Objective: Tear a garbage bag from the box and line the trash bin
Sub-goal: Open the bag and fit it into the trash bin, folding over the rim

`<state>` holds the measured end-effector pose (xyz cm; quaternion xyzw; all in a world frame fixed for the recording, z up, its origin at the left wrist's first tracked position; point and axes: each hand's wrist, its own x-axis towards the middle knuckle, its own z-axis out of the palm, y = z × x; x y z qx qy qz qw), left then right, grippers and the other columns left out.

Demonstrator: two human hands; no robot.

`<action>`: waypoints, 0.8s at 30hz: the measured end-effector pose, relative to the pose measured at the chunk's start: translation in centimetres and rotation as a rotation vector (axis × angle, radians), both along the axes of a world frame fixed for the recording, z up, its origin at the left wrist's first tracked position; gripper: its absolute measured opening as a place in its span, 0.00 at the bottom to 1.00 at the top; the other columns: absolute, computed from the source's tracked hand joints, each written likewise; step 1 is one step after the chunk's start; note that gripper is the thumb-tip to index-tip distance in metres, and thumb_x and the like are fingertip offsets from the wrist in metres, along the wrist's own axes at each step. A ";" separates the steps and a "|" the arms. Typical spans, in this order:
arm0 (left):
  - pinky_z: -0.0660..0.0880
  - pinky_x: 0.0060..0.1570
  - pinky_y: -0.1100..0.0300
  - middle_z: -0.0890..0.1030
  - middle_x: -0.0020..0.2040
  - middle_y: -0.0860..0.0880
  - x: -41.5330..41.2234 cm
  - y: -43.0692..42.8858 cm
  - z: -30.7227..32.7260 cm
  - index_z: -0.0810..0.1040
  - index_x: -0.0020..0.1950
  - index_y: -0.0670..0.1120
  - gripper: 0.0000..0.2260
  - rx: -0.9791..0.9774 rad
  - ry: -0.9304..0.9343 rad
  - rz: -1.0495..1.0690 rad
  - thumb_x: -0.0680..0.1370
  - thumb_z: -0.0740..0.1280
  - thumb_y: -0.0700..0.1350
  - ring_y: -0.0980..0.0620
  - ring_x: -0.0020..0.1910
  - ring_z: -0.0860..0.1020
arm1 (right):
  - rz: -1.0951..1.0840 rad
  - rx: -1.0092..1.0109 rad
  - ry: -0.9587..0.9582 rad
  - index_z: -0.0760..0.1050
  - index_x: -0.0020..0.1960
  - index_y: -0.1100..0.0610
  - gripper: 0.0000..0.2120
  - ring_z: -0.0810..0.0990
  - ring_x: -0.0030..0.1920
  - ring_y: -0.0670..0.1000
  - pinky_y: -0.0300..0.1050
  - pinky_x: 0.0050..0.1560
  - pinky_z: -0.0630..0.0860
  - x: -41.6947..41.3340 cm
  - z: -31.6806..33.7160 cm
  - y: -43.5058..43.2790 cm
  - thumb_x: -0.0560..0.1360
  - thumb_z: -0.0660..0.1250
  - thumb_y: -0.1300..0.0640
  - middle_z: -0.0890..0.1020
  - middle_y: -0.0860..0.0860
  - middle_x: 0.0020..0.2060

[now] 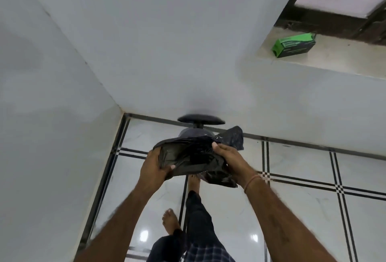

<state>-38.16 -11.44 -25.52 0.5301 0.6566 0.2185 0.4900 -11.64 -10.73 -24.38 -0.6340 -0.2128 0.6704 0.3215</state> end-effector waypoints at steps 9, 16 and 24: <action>0.70 0.57 0.75 0.73 0.70 0.48 4.3 2.3 -13.0 0.70 0.75 0.46 0.30 0.119 0.071 0.076 0.75 0.74 0.47 0.60 0.62 0.72 | -0.160 -0.121 0.137 0.78 0.70 0.58 0.26 0.82 0.66 0.60 0.62 0.73 0.73 -1.0 -15.7 4.8 0.80 0.69 0.41 0.83 0.60 0.66; 0.62 0.59 0.84 0.70 0.76 0.48 8.0 6.5 -26.1 0.65 0.80 0.44 0.31 0.214 0.045 0.103 0.77 0.70 0.40 0.73 0.64 0.68 | -0.278 -0.260 0.255 0.81 0.54 0.56 0.30 0.83 0.50 0.58 0.54 0.54 0.79 -2.5 -29.2 11.6 0.82 0.55 0.31 0.89 0.57 0.43; 0.76 0.47 0.67 0.68 0.76 0.48 7.8 8.7 -36.6 0.65 0.79 0.46 0.33 0.143 0.210 -0.021 0.76 0.73 0.39 0.51 0.57 0.77 | 0.041 -0.169 -0.108 0.72 0.75 0.52 0.24 0.77 0.68 0.60 0.63 0.71 0.73 1.0 -41.2 10.6 0.83 0.63 0.43 0.80 0.55 0.66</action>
